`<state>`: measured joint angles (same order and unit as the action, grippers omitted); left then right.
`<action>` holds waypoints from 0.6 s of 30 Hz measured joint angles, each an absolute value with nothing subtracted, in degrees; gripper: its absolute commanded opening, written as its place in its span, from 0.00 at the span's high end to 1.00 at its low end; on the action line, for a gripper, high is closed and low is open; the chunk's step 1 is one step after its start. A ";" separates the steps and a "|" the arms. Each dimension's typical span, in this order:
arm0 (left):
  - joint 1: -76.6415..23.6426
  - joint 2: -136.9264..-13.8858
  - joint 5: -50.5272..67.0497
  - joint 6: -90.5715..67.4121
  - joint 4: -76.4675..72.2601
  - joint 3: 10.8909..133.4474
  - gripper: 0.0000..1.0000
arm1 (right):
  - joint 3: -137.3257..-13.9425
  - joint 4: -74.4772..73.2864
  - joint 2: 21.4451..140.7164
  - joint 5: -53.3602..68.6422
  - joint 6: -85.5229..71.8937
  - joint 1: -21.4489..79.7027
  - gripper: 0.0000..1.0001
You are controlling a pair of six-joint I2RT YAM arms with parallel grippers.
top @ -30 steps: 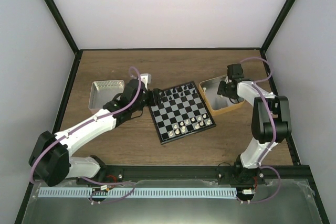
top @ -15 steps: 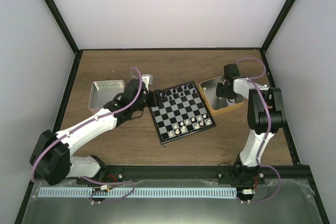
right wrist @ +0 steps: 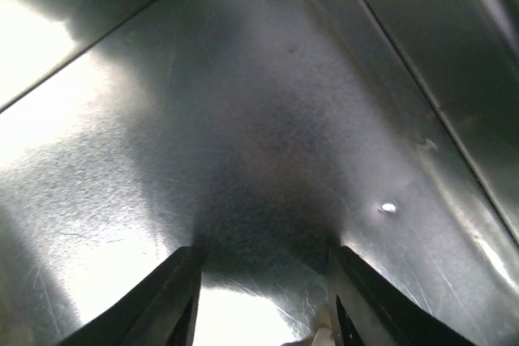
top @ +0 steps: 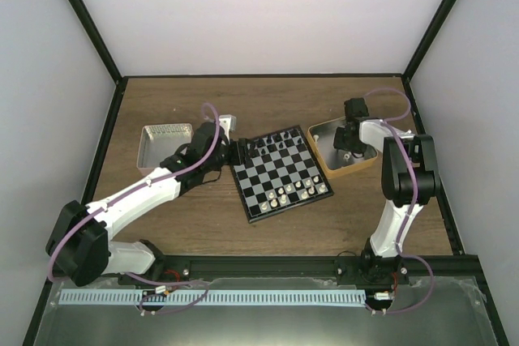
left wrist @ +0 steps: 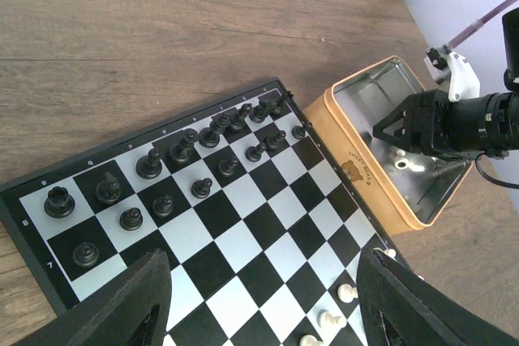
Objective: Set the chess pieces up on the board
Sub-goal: Pick up the chess piece from the storage box.
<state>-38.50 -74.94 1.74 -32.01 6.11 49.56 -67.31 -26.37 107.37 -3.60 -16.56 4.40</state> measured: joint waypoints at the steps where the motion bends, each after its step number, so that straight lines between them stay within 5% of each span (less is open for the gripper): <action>1: -38.50 -74.94 1.74 -31.92 6.11 49.56 0.35 | -67.31 -26.68 107.28 -4.21 -16.95 4.58 0.50; 18: -38.22 -74.94 1.54 -30.98 6.11 49.56 0.35 | -65.89 -31.29 100.62 -6.90 -24.45 6.98 0.47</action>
